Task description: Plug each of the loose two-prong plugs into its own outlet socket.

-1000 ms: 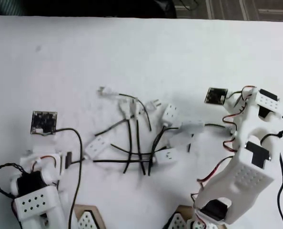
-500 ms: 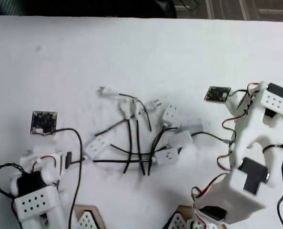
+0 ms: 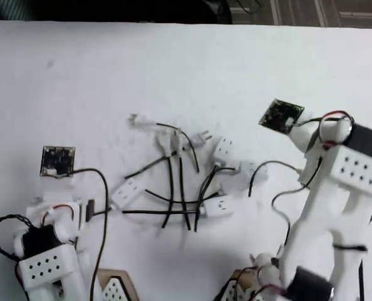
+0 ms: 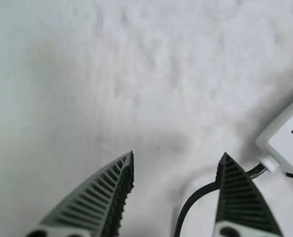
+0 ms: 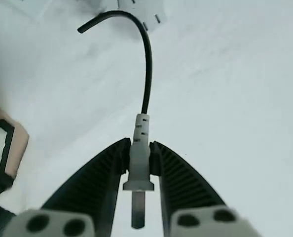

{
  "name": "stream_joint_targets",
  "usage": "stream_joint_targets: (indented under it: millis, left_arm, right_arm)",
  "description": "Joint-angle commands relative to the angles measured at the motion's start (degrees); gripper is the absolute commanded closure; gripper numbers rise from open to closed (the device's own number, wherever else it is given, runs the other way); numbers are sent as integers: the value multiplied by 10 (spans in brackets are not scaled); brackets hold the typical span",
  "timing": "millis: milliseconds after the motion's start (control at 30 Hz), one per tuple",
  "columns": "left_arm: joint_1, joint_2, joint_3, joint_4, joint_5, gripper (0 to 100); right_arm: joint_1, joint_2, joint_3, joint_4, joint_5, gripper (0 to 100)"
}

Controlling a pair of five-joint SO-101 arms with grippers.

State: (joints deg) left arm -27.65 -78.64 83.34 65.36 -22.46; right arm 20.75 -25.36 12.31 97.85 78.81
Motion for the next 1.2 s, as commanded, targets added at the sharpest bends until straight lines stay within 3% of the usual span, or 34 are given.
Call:
stream_joint_targets:
  millis: [0,267,533,700,900,1167]
  left_arm:
    - [-1,-5,-5,-9,4,725]
    - [-1,-5,-5,-9,4,725]
    - [2,-6,-8,-9,4,723]
    - [56,-6,-10,-37,7,724]
    - [62,-6,-49,-63,93,722]
    - [65,-6,-121,-70,211,722]
  right_arm:
    - [-36,-83,-3,2,-42,981]
    - [-156,-236,4,2,-154,981]
    - [-295,-255,43,-28,-309,981]
    - [-400,-256,30,-56,-430,981]
    - [-487,-256,-56,-63,-543,981]
    - [-591,-256,-100,-61,-620,981]
